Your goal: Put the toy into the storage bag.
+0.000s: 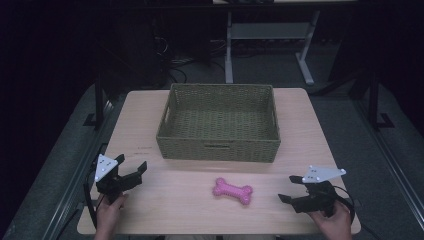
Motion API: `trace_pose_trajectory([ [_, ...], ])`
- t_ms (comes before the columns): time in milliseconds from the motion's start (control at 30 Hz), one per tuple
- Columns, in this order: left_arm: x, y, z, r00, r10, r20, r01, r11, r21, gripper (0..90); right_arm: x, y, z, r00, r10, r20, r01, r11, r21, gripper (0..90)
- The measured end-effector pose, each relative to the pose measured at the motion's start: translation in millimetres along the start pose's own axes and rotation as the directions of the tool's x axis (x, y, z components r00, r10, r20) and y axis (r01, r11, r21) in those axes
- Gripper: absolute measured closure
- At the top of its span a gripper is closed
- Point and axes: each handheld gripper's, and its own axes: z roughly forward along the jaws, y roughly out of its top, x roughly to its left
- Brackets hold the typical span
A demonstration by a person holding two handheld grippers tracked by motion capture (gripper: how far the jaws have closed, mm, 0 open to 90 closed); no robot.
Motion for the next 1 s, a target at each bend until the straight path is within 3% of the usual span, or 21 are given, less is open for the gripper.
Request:
trace_pose_trajectory([
  [400,1.1,0.1,0.6,1.0,0.0,-0.004,0.0,1.0,0.001,12.9,5.0,24.9,8.2,0.9976,-0.056,-0.042,0.057,0.998,0.025,22.6],
  [1000,-2.8,0.3,2.0,0.9999,0.011,0.006,-0.011,0.9999,0.004,13.0,12.7,48.3,21.2,0.9915,-0.106,-0.076,0.114,0.987,0.116,18.9],
])
